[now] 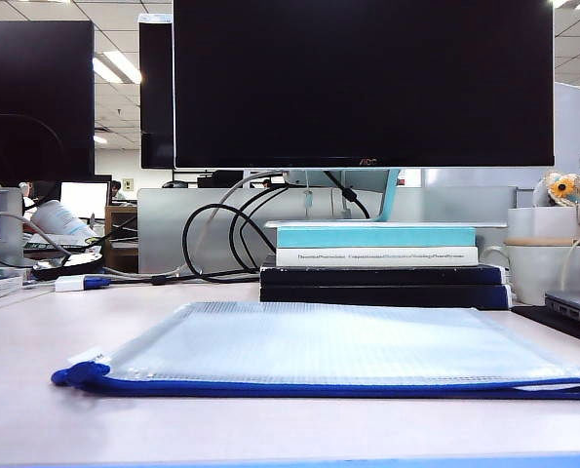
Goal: Pick up the transparent plastic file bag with a blue zipper and close its zipper.
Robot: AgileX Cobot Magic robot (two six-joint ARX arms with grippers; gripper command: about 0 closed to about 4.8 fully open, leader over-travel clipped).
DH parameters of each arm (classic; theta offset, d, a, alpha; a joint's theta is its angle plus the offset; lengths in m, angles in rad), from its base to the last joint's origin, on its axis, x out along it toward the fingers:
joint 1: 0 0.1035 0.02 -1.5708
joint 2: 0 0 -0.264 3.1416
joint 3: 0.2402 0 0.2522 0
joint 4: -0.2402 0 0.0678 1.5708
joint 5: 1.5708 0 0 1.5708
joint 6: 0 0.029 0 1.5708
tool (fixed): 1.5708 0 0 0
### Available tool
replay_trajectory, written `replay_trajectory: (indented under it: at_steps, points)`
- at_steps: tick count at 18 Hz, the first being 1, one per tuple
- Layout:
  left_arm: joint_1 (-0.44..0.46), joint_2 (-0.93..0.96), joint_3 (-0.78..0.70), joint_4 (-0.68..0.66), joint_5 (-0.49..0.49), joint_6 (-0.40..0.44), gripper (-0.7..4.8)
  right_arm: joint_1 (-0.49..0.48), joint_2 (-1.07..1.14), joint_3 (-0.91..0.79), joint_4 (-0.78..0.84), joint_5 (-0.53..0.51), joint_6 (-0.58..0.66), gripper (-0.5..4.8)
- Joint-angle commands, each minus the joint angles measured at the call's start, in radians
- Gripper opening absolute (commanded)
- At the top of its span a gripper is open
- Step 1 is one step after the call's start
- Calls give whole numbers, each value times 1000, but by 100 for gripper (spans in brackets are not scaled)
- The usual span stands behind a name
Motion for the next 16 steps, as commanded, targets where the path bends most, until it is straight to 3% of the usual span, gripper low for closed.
replay_trajectory:
  at_steps: [1,5,8,10,14,16]
  points:
    - [1,66,72,-74,18,53,-5,0,122,68,-2,-50,-1,-2]
    - [1,212,196,-104,146,134,-5,0,397,220,-2,-238,-2,-2]
    - [1,347,369,-207,154,264,-5,1,653,407,15,-549,-43,-2]
    - [1,391,433,-243,147,322,-5,10,766,484,20,-701,-62,-2]
    - [0,490,571,-459,158,467,-5,185,973,647,-69,-734,-135,-2]
    - [0,549,613,-539,158,497,-5,328,1080,730,-142,-650,-204,-2]
